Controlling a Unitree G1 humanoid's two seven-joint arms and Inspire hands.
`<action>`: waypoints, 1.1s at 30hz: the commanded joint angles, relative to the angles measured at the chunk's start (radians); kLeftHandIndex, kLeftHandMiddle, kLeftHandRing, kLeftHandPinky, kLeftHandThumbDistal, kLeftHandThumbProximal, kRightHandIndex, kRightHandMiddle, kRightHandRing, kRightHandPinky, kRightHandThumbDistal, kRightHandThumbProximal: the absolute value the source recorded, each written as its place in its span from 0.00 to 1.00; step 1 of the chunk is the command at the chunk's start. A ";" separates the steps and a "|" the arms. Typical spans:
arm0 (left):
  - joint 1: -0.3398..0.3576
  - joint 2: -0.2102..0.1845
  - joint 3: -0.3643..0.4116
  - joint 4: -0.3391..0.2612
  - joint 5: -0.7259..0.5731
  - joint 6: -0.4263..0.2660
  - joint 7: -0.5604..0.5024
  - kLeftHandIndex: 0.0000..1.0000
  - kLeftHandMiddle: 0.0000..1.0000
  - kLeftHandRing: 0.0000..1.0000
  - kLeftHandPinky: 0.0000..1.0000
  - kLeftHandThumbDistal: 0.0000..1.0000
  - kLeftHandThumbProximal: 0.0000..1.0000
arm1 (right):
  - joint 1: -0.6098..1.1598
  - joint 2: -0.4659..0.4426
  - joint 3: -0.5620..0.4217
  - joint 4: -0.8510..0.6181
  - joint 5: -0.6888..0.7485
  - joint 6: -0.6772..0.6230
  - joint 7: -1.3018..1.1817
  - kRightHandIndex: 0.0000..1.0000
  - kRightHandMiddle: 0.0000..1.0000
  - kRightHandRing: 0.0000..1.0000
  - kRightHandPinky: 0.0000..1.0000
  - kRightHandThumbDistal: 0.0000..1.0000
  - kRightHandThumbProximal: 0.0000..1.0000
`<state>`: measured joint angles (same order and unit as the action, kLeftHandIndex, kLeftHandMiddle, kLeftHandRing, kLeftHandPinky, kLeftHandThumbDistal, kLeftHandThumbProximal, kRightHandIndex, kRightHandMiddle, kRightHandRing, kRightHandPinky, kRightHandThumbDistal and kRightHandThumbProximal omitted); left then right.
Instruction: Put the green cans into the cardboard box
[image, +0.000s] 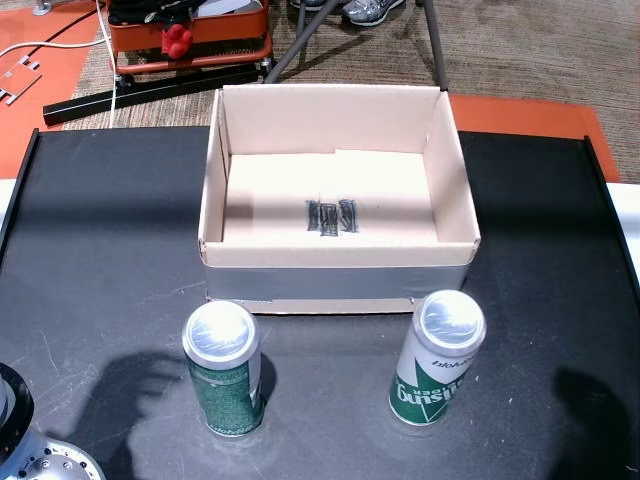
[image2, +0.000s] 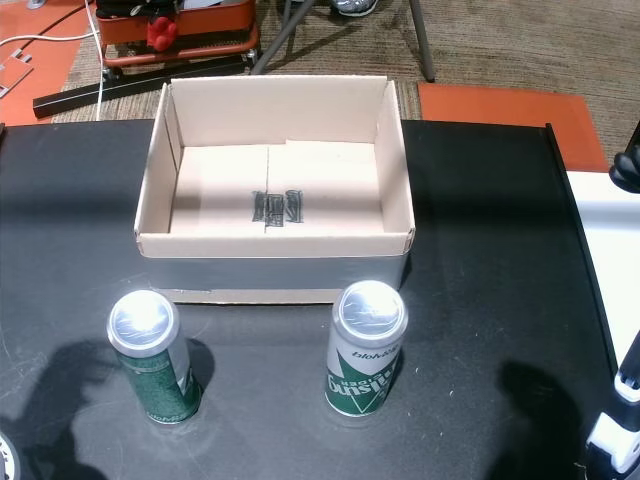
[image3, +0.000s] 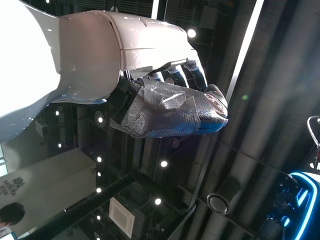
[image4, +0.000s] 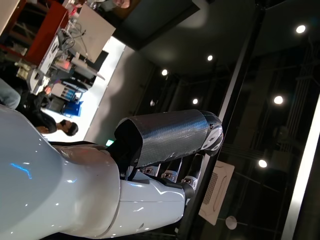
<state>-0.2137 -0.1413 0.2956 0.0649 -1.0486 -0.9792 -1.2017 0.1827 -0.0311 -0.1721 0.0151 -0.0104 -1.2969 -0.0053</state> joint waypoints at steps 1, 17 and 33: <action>0.079 -0.112 -0.022 0.016 0.017 -0.009 0.009 0.65 0.72 0.82 0.83 0.09 0.73 | 0.008 -0.019 0.020 0.019 0.020 0.027 0.011 0.63 0.67 0.73 0.79 0.44 0.62; 0.072 -0.102 -0.016 0.034 0.006 -0.005 -0.016 0.65 0.73 0.82 0.83 0.10 0.80 | 0.037 -0.068 0.071 0.016 0.006 0.285 0.072 0.76 0.76 0.80 0.88 0.44 0.59; 0.075 -0.109 -0.021 0.037 0.016 -0.021 -0.015 0.65 0.73 0.82 0.84 0.10 0.82 | -0.003 -0.112 0.103 0.146 0.032 0.415 0.140 0.81 0.85 0.87 0.89 0.44 0.18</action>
<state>-0.2143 -0.1413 0.2956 0.0982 -1.0486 -0.9894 -1.2212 0.1926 -0.1364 -0.0773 0.1446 0.0142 -0.8920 0.1269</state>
